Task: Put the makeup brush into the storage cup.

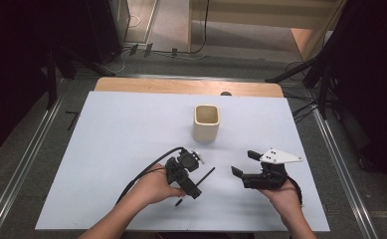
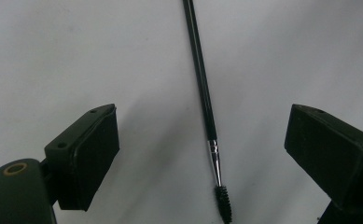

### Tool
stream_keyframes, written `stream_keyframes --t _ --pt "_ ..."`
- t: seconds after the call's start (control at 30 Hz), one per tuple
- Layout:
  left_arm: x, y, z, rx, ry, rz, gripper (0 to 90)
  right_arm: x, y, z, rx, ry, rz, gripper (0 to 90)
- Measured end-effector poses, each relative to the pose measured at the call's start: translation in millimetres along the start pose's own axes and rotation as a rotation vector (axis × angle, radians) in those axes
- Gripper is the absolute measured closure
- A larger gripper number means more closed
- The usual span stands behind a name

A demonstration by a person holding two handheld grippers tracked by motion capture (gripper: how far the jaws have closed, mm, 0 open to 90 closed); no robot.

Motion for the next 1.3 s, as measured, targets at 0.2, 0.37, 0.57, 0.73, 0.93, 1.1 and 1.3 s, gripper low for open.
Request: stream_keyframes --t 0.2,0.37,0.57,0.73,0.93,1.1,1.3 --pt "0.3 -0.7 -11.8 -0.028 -0.022 -0.004 10.3 0.2 0.0 -0.2 0.001 -0.003 0.001 17.7" --pt "2.6 -1.9 -18.4 -0.039 -0.046 -0.006 10.2 0.3 0.4 -0.1 0.001 -0.002 0.001 17.7" --pt "1.7 -2.9 -19.1 -0.093 -0.025 -0.014 18.4 0.4 0.6 0.0 0.003 -0.004 0.001 17.7" --pt "2.2 1.5 -22.4 -0.159 -0.05 -0.053 18.3 0.4 0.8 -0.1 0.006 -0.006 0.0 17.7" --pt "1.4 3.9 -21.0 -0.169 -0.069 -0.029 23.1 0.6 1.0 -0.2 0.008 -0.008 0.001 17.7" --pt "-0.3 9.6 -17.0 -0.168 -0.087 0.016 48.2 0.4 0.9 -0.3 0.009 -0.007 0.001 17.7" --pt "0.2 10.5 -15.3 -0.156 -0.106 0.044 72.0 0.5 1.1 -0.3 0.01 -0.008 0.002 17.8"
Point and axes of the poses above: each handheld gripper's, and its own axes: z roughly backward along the jaws, x roughly out of its underside, y roughly to its right, the point moved 7 cm from there along -z, roughly forward along the jaws, and after that the axes turned 2 degrees about y, right-handed, at the moved point
